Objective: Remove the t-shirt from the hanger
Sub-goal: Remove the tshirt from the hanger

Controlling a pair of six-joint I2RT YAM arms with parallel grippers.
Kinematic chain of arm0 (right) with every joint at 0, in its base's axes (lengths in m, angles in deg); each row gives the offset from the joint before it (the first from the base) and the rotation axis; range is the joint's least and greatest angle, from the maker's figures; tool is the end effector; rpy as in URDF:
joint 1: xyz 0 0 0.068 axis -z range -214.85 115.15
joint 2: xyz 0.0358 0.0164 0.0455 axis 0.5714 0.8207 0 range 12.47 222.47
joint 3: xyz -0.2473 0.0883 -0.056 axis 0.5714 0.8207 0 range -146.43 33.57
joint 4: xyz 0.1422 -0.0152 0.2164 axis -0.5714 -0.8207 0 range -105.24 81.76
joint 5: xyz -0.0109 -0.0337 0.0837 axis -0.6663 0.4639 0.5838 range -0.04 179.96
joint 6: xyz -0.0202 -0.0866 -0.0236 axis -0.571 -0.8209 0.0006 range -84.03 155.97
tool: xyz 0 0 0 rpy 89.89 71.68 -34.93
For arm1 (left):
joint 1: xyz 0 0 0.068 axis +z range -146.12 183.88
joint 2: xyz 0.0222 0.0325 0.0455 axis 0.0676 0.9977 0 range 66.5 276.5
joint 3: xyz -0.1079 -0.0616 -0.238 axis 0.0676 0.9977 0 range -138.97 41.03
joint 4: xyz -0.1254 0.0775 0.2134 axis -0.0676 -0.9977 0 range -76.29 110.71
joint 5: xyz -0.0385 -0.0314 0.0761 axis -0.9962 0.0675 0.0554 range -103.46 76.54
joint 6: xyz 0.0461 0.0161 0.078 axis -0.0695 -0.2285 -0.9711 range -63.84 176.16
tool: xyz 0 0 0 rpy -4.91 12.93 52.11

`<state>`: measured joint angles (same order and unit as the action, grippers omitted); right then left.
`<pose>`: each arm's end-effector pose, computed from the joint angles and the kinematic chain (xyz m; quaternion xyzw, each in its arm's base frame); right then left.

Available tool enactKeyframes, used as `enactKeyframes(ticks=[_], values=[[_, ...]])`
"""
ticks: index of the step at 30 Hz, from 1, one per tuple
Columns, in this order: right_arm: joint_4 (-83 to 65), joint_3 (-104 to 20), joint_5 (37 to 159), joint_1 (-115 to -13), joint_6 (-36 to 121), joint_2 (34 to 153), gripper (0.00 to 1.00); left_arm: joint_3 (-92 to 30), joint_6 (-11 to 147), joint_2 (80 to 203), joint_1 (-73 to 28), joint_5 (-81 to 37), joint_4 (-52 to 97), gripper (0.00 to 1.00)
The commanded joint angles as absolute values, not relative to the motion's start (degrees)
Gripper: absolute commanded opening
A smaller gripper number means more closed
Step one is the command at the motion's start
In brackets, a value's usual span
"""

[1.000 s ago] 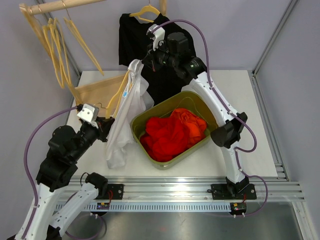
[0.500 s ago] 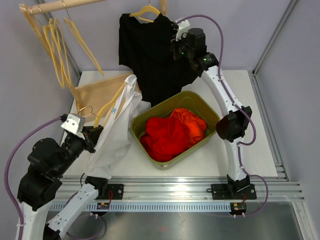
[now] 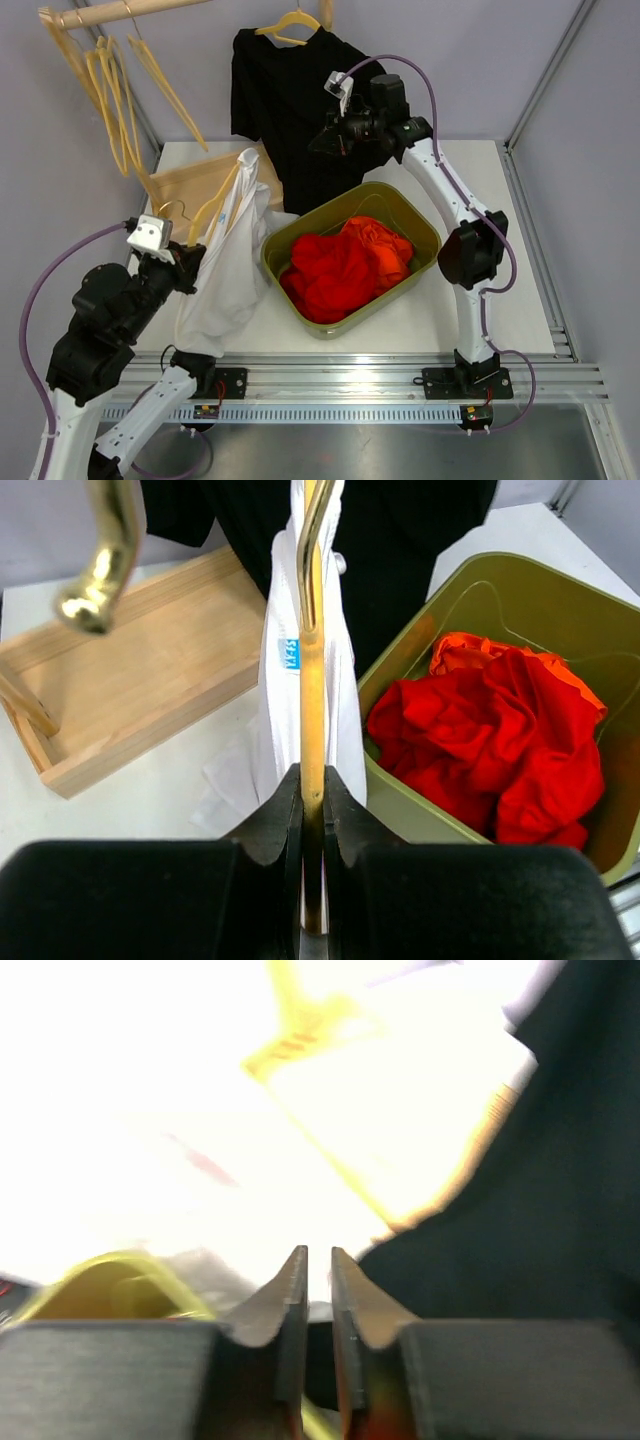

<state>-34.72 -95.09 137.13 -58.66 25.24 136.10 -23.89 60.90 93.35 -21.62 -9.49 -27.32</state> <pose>0.4527 0.2660 0.3630 -0.4400 0.6563 0.3873 0.4751 0.0896 -0.0364 0.4006 0.1160 0.7568 -0.1420 0.6274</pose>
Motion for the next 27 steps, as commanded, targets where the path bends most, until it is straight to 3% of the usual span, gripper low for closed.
enactKeyframes(ticks=[1,5,6,7,8,11,17,27], values=[[-34.9,-96.8,155.6,-59.5,24.7,127.6,0.23,-23.6,65.2,95.5,-21.7,-5.6,-18.2,0.00],[-39.1,-96.9,154.4,-63.4,22.2,124.7,0.56,-23.5,69.2,97.2,-21.7,-7.7,-16.2,0.00],[-40.9,-97.1,151.1,-65.9,21.6,124.4,0.62,-23.5,69.9,97.4,-21.8,-8.2,-15.8,0.00],[-42.1,-97.4,148.8,-67.2,19.7,124.2,0.75,-23.3,70.7,97.7,-21.8,-9.1,-15.5,0.00],[-42.8,-98.0,142.5,-68.5,19.0,124.1,0.78,-23.1,72.1,98.0,-21.7,-9.5,-14.6,0.00],[-42.9,-99.8,127.0,-73.9,20.1,125.0,0.82,-22.5,75.0,98.1,-21.7,-10.7,-13.3,0.00],[-41.6,-104.0,110.0,-77.0,26.0,128.2,0.81,-21.5,77.4,98.0,-21.7,-12.3,-11.6,0.00],[-40.5,-104.8,103.5,-78.2,25.2,130.2,0.75,-20.6,78.1,97.8,-21.7,-13.2,-10.9,0.00]])
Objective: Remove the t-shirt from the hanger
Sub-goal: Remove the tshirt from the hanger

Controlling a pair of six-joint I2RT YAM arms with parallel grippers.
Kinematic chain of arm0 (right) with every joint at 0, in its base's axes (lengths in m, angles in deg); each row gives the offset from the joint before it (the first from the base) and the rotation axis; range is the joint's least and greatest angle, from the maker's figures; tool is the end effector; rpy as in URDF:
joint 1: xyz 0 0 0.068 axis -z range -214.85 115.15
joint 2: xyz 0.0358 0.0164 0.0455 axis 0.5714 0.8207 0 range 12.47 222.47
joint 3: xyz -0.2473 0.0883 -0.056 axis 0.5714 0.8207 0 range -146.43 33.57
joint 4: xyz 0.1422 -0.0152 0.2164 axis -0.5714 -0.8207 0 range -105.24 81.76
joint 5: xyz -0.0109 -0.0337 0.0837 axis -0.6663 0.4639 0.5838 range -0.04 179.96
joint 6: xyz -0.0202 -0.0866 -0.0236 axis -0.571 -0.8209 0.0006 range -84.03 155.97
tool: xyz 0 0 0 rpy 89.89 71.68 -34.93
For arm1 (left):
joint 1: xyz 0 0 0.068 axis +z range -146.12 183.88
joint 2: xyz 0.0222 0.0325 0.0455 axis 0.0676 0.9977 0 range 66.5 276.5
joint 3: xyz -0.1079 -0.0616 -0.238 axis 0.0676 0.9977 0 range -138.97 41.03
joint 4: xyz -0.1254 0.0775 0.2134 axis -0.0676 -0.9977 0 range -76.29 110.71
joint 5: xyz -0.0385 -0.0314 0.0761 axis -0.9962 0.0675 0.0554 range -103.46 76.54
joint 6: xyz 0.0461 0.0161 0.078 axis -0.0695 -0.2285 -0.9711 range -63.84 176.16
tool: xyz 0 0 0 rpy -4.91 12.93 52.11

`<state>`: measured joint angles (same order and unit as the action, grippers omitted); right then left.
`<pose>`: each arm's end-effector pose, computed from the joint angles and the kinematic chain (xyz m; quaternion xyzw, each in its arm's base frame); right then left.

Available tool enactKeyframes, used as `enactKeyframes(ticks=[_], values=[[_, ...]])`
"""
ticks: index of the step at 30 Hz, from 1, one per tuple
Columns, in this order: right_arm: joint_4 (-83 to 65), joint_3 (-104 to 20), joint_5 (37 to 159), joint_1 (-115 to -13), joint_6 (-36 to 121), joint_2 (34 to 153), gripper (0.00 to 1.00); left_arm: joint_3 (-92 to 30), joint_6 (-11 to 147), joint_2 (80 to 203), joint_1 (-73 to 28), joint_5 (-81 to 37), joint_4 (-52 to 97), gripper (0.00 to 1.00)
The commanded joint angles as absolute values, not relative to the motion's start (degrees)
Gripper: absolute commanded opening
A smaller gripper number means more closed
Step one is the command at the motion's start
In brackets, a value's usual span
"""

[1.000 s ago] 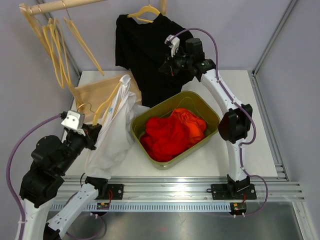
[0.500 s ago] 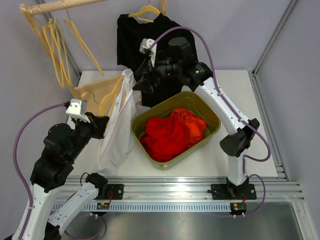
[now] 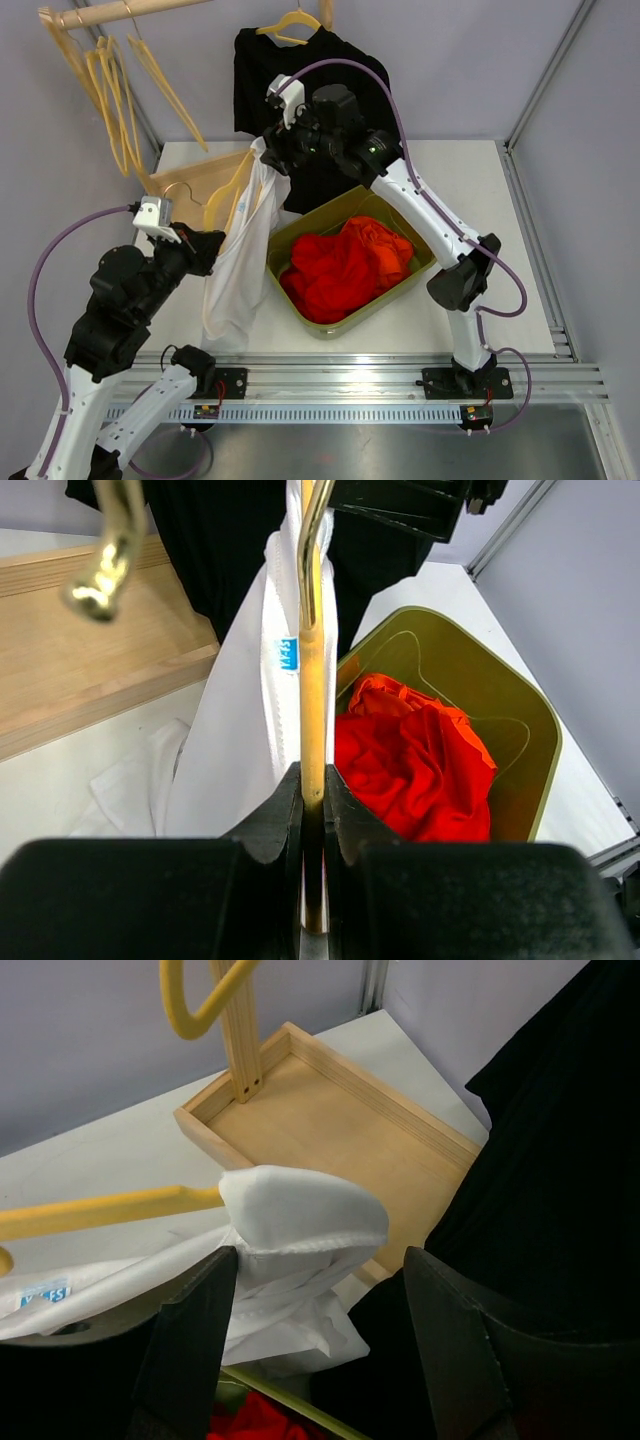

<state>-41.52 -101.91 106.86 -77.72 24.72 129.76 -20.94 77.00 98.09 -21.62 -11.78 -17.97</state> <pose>0.3492 0.3569 0.4370 -0.4368 0.6586 0.2762 0.5470 0.1210 -0.0550 0.4013 0.0212 0.7561 -0.2471 0.6057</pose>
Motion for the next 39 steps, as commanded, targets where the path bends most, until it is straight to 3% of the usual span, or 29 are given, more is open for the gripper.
enactKeyframes(ticks=[1,7,9,11,14,23,31,36,39], values=[[-40.5,-104.8,103.6,-78.3,25.4,130.3,0.73,-20.5,78.2,97.7,-21.7,-13.2,-11.0,0.00],[-39.9,-105.6,105.8,-78.5,27.2,131.4,0.47,-20.3,78.8,97.8,-21.7,-14.6,-10.7,0.00],[-40.0,-106.3,106.6,-78.4,27.8,132.0,0.45,-20.2,78.8,97.7,-21.7,-14.7,-10.8,0.00],[-40.3,-107.2,107.2,-78.4,28.1,132.9,0.33,-20.0,78.8,97.7,-21.7,-14.8,-10.8,0.00],[-39.7,-107.5,105.9,-78.4,28.8,133.0,0.00,-19.7,78.8,97.6,-21.7,-14.7,-11.3,0.00],[-30.8,-111.2,96.4,-67.7,37.4,134.5,0.00,-19.0,73.7,96.7,-21.7,-18.0,-19.9,0.00],[-29.8,-107.6,94.9,-64.3,36.4,136.7,0.00,-18.7,71.1,95.9,-21.7,-22.5,-20.7,0.00],[-31.3,-102.9,104.3,-64.3,34.7,136.4,0.00,-19.5,71.5,95.9,-21.7,-17.4,-17.4,0.00],[-30.7,-97.8,117.2,-64.3,31.8,134.2,0.00,-18.6,72.1,96.6,-21.7,-12.5,-13.3,0.00]])
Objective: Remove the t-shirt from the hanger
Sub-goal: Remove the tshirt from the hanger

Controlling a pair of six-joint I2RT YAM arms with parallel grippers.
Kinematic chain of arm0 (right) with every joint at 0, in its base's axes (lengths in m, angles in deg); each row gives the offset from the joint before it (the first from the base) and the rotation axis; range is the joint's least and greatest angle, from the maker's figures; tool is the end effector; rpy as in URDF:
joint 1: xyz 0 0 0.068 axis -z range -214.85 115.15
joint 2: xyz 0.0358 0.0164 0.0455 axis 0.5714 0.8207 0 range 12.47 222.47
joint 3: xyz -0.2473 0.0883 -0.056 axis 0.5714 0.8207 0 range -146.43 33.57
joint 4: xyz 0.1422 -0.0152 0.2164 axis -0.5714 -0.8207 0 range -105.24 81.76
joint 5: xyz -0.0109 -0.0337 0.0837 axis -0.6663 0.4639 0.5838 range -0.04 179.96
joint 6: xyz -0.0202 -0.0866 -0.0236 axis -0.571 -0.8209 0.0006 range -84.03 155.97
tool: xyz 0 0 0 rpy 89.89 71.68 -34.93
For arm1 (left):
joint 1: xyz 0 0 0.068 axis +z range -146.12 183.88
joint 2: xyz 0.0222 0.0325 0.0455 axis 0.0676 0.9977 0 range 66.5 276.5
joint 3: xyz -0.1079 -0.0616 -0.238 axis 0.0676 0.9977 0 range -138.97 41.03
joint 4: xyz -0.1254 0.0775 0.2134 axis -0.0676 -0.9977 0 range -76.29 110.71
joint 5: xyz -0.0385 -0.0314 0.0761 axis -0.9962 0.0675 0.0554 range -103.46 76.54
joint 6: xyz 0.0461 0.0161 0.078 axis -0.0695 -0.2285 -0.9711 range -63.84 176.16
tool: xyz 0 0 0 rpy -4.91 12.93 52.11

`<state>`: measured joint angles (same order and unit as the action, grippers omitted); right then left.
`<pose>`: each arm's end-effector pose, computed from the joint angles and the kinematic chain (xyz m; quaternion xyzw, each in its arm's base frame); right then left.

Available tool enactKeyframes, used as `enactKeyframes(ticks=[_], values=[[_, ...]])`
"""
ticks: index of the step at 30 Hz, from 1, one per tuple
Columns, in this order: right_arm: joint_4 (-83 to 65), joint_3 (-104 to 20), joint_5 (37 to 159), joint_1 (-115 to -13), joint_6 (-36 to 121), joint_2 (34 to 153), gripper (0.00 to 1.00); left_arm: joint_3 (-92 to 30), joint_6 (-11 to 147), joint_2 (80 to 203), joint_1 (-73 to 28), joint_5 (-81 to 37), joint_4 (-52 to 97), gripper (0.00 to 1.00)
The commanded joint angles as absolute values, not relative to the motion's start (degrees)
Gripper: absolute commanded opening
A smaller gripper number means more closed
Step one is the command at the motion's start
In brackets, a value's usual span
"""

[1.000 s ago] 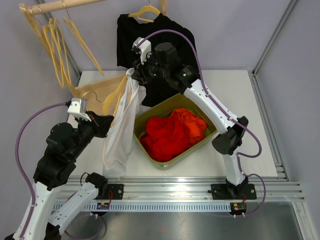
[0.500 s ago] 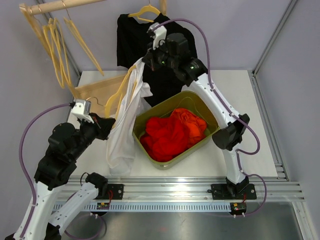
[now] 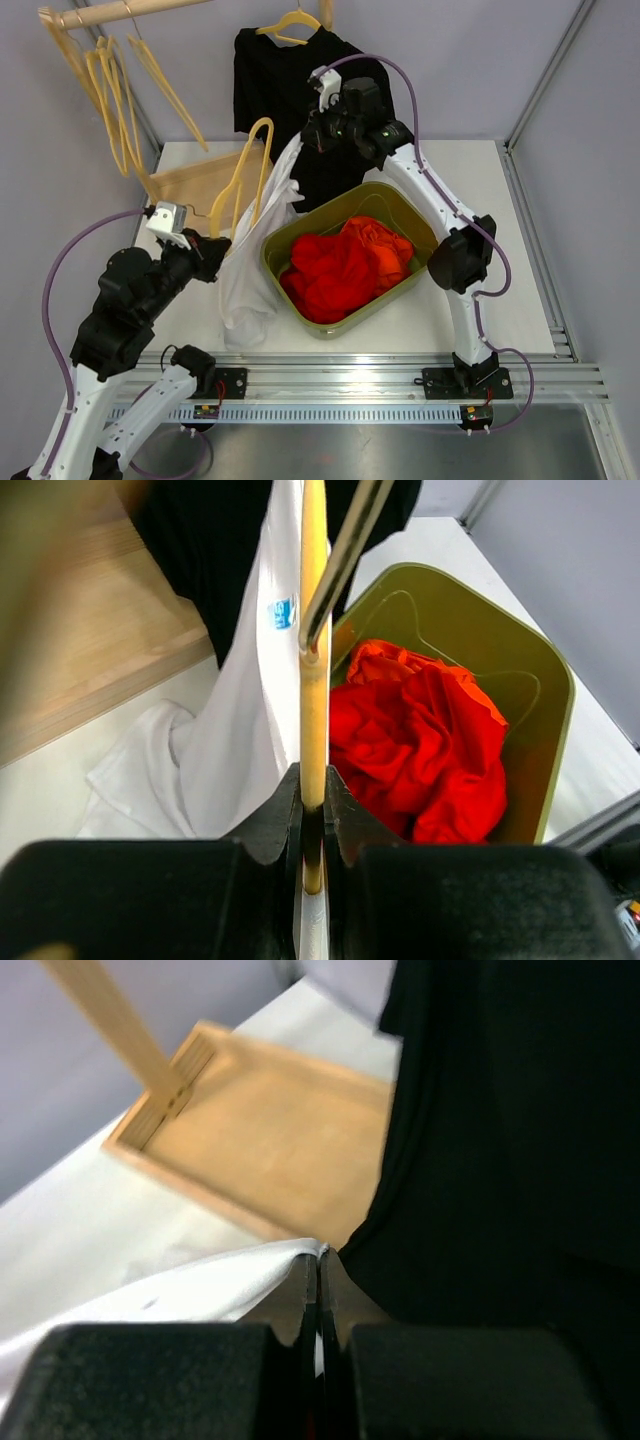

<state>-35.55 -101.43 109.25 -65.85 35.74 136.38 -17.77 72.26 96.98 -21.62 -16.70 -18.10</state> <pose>0.4467 0.3002 0.3920 -0.3091 0.7323 0.2863 0.5350 0.1202 -0.0624 0.3846 0.0810 0.7644 -0.2473 0.5899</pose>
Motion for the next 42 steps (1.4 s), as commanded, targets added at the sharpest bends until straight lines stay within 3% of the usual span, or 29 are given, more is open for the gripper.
enactKeyframes(ticks=[1,4,5,8,11,12,14,19,23,28,42], values=[[-30.3,-96.6,122.8,-64.3,31.2,133.2,0.00,-18.2,72.0,97.0,-21.7,-11.3,-12.2,0.00],[-30.2,-94.0,131.5,-64.3,29.3,132.1,0.00,-16.4,71.5,98.7,-21.7,-8.2,-6.9,0.00],[-31.1,-94.0,133.5,-64.3,28.4,132.2,0.10,-16.0,71.4,99.4,-21.7,-8.0,-5.4,0.00],[-35.6,-95.1,139.2,-64.3,23.8,132.3,0.26,-15.7,70.3,102.5,-21.7,-8.1,-1.6,0.00],[-42.6,-96.6,142.8,-64.0,13.5,130.9,0.61,-16.9,66.7,105.2,-21.7,-8.6,-1.6,0.00],[-44.8,-96.6,144.5,-63.6,9.6,130.3,0.81,-17.1,65.5,105.7,-21.5,-9.8,-2.3,0.00],[-54.1,-96.6,148.4,-63.2,-4.9,128.1,0.86,-18.2,60.8,107.0,-21.2,-11.6,-3.8,0.00],[-78.0,-97.7,148.8,-62.5,-37.3,124.4,0.91,-21.1,48.4,107.8,-20.9,-17.3,-10.6,0.00],[-88.6,-100.5,147.4,-62.5,-47.0,124.2,0.91,-23.2,39.9,108.0,-20.6,-23.2,-15.1,0.00],[-91.1,-101.3,145.1,-62.5,-47.6,122.9,0.89,-25.2,32.4,108.7,-20.3,-29.1,-20.5,0.00],[-88.2,-98.2,145.2,-58.8,-42.8,118.6,0.83,-26.3,32.3,107.3,-20.1,-31.9,-22.8,0.00]])
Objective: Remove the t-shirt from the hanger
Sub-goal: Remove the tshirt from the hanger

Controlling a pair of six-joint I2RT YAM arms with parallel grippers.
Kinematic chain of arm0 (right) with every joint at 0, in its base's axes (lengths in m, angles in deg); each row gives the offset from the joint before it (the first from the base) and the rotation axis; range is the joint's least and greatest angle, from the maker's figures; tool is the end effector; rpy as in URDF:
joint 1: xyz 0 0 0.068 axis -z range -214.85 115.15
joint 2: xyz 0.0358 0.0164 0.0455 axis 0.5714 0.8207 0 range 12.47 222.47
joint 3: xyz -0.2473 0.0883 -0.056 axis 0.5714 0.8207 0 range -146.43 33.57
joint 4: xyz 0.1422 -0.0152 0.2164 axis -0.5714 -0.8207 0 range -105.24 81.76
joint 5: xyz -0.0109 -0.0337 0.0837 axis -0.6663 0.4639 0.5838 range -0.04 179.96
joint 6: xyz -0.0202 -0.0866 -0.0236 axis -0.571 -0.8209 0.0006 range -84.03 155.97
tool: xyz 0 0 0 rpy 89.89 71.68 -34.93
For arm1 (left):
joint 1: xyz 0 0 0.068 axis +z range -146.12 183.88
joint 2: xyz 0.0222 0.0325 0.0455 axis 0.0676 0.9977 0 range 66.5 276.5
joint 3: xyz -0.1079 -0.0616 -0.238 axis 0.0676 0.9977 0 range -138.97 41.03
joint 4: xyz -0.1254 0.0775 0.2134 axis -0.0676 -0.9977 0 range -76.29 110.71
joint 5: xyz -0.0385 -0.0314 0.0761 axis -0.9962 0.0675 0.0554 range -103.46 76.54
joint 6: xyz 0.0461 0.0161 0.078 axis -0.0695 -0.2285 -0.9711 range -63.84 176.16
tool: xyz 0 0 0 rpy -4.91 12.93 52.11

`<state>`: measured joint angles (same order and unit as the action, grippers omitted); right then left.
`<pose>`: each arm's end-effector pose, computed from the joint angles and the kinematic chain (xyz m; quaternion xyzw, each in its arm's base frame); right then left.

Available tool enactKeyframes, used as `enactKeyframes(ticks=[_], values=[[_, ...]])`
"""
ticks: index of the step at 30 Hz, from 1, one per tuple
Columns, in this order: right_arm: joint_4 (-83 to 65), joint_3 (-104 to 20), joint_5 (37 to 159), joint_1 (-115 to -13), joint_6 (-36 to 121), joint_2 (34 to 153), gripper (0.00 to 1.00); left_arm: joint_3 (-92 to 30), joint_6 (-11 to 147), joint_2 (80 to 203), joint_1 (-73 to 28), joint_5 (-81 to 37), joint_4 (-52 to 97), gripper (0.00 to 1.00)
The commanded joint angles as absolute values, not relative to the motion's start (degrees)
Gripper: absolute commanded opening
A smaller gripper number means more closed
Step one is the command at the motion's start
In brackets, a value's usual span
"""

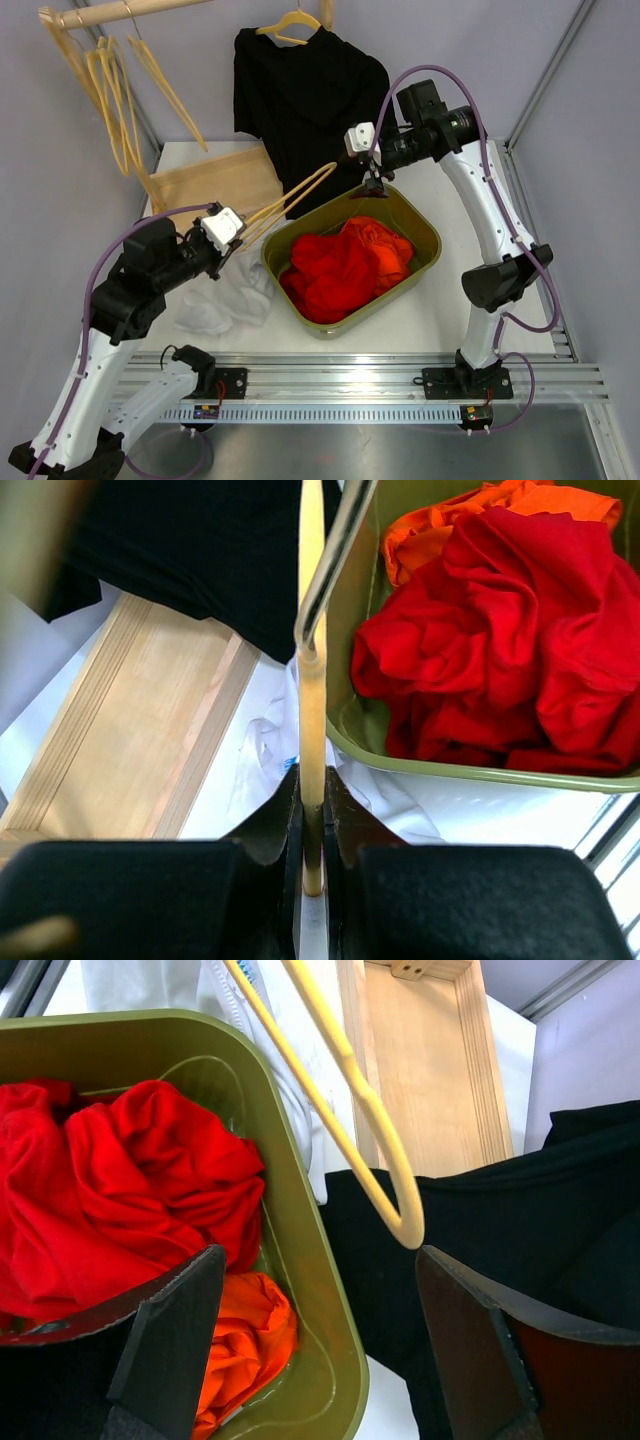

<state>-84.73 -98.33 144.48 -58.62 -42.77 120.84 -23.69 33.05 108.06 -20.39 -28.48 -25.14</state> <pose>0.3151 0.2123 0.4144 -0.7484 0.4141 0.2550 0.4509 0.1436 -0.0882 0.3770 0.3979 0.7265 -0.1143 0.5484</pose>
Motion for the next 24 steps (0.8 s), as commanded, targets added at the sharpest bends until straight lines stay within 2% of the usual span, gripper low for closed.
enactKeyframes(ticks=[1,5,7,10,11,14,19,23,24], values=[[-87.4,-98.0,145.2,-58.8,-41.5,118.6,0.83,-26.4,32.2,107.3,-20.1,-32.4,-23.1,0.00],[-85.3,-99.1,146.6,-58.8,-40.8,119.7,0.83,-26.8,31.7,107.2,-20.1,-35.3,-23.7,0.00],[-88.8,-100.7,149.5,-58.8,-43.2,121.0,0.83,-26.8,31.7,107.1,-20.1,-35.9,-23.5,0.00],[-99.3,-107.8,153.8,-59.1,-49.8,125.0,0.77,-26.9,31.6,106.8,-20.1,-35.9,-22.9,0.00],[-101.3,-108.9,154.4,-59.2,-50.7,126.8,0.72,-26.7,31.8,106.7,-20.1,-36.1,-22.7,0.00],[-101.9,-106.0,154.4,-59.3,-51.7,125.9,0.67,-26.4,31.7,106.3,-20.0,-37.3,-21.9,0.00],[-101.9,-102.8,153.6,-59.4,-53.2,124.4,0.65,-25.5,31.4,106.0,-20.0,-38.0,-20.3,0.00],[-102.0,-101.0,153.4,-59.5,-53.6,123.5,0.58,-25.2,31.6,106.1,-20.0,-37.7,-19.4,0.00],[-102.0,-100.6,153.4,-59.7,-53.7,123.3,0.51,-25.2,31.6,106.3,-20.0,-37.7,-19.4,0.00]])
